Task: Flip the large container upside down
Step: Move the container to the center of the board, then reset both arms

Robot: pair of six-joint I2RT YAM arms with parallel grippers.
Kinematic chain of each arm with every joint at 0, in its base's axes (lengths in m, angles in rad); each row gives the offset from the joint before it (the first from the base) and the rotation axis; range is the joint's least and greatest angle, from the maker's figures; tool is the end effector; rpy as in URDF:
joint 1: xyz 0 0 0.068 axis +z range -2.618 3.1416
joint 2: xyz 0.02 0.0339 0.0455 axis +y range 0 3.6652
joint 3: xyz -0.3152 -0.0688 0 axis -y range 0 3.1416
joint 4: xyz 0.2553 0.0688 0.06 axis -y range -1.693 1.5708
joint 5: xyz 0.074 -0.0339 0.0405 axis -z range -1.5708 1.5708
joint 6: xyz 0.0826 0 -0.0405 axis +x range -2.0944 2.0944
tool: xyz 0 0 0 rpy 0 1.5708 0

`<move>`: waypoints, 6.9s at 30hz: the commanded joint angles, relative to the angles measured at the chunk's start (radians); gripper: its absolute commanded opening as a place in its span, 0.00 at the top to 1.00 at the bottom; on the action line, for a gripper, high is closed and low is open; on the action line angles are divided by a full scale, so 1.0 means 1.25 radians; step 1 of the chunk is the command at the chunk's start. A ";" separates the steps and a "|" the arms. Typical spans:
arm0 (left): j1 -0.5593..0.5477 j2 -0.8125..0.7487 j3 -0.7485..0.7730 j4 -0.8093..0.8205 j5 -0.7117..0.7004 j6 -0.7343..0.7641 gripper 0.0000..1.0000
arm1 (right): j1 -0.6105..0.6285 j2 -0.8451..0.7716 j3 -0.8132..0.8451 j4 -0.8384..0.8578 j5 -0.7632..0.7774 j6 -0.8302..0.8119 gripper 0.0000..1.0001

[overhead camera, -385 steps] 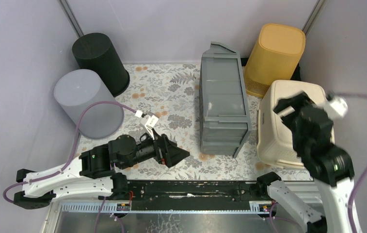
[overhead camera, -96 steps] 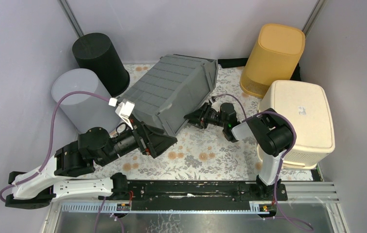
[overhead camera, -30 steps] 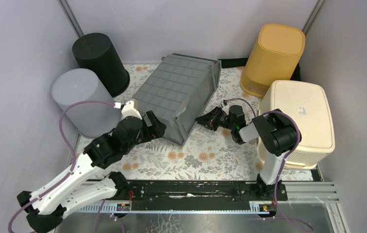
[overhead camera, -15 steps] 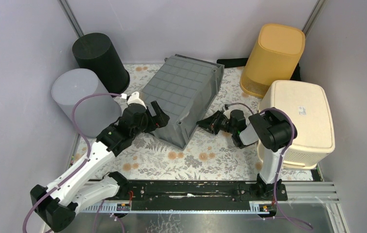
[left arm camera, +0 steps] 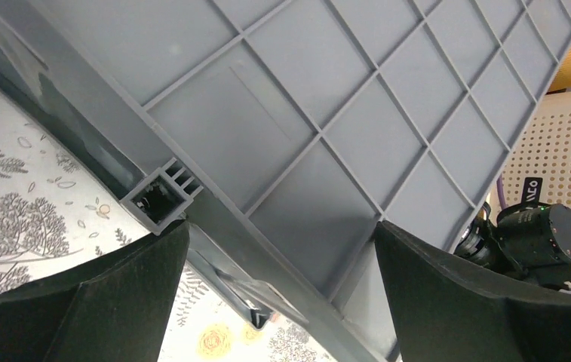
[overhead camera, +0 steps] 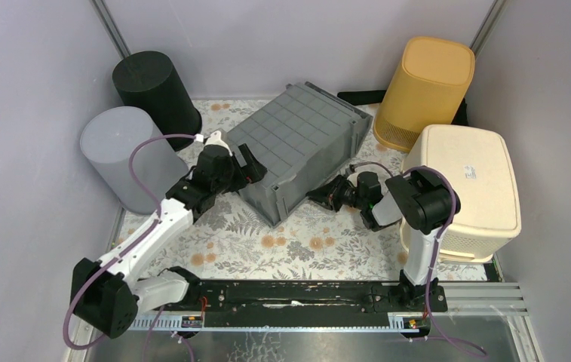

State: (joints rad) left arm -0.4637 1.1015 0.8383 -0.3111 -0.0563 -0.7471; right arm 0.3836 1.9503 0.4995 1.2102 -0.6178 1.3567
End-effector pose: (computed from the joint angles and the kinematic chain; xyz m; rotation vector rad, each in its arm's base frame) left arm 0.2444 -0.1170 0.3011 -0.3463 2.1873 -0.6343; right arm 0.3198 0.1807 0.1263 0.5172 2.1018 1.6909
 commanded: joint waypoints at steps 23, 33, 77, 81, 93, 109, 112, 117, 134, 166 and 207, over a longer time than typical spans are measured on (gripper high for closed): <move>0.219 0.427 0.309 0.173 0.157 0.094 0.00 | 0.057 0.110 0.398 -0.298 -0.034 -0.121 0.72; 0.269 0.554 0.404 0.214 0.193 0.090 0.00 | 0.113 0.192 0.550 -0.460 -0.033 -0.214 0.61; 0.294 0.641 0.625 0.238 0.256 0.131 0.00 | -0.113 -0.362 0.331 -1.202 0.217 -0.729 0.41; 0.293 0.536 0.510 0.238 0.246 0.128 0.00 | -0.188 -0.448 0.265 -1.242 0.277 -0.750 0.38; 0.282 0.136 0.115 0.204 0.240 0.088 0.00 | -0.434 -0.583 0.170 -1.335 0.365 -0.737 0.28; 0.279 -0.074 0.022 0.064 0.145 0.150 0.00 | -0.472 -0.802 0.196 -1.259 0.185 -0.748 0.00; 0.279 -0.104 -0.005 0.067 0.065 0.174 0.00 | -0.470 -0.802 0.194 -1.213 0.188 -0.743 0.00; 0.279 -0.100 -0.065 0.117 -0.008 0.219 0.00 | -0.419 -0.820 0.177 -1.097 0.239 -0.765 0.01; 0.280 -0.171 -0.308 0.442 -0.184 0.379 0.00 | -0.254 -0.747 0.001 -0.700 0.456 -0.905 0.01; 0.312 0.291 -0.456 1.129 -0.175 0.522 0.00 | -0.254 -0.553 -0.164 -0.191 0.748 -0.994 0.01; 0.330 0.332 -0.481 1.204 -0.058 0.546 0.00 | -0.265 -0.342 -0.239 0.049 0.654 -1.087 0.01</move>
State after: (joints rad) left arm -0.0578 1.5101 0.2432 1.1072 -0.1329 -0.0750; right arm 0.0887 1.5143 0.1646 1.2392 0.2207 0.0296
